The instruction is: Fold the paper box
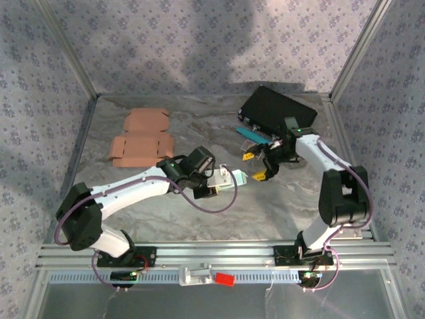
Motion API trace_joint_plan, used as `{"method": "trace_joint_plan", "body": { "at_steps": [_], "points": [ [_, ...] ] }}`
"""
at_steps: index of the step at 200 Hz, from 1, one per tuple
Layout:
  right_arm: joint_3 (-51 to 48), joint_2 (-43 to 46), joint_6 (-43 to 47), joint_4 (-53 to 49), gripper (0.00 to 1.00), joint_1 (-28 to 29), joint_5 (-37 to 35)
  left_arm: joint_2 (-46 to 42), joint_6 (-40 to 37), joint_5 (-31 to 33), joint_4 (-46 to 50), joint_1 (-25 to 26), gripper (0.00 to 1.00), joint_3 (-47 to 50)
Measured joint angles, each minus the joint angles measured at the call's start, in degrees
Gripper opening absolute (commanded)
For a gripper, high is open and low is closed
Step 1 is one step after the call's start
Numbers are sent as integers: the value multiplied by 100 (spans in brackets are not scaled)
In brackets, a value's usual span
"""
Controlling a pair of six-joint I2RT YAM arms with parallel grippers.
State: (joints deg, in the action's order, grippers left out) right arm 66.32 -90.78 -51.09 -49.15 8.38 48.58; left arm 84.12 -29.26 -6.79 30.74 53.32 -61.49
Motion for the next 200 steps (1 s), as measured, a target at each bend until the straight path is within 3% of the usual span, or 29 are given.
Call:
{"method": "trace_joint_plan", "body": {
  "at_steps": [15, 33, 84, 139, 200],
  "points": [
    [50, 415, 330, -133, 58, -138, -372, 2, 17, -212, 535, -50, 38, -116],
    [59, 800, 868, -210, 52, -87, -933, 66, 37, -404, 1150, -138, 40, -238],
    [-553, 1926, 2393, 393, 53, 1110, -2516, 555, 61, -581, 2127, -297, 43, -623],
    [-1080, 2354, 3838, 1038, 53, 2037, -2855, 901, 168, -634, 2216, -308, 46, -973],
    [-1091, 1954, 4424, 1294, 46, 2621, -2885, 901, 205, -632, 2203, -348, 46, -973]
  ]
}}
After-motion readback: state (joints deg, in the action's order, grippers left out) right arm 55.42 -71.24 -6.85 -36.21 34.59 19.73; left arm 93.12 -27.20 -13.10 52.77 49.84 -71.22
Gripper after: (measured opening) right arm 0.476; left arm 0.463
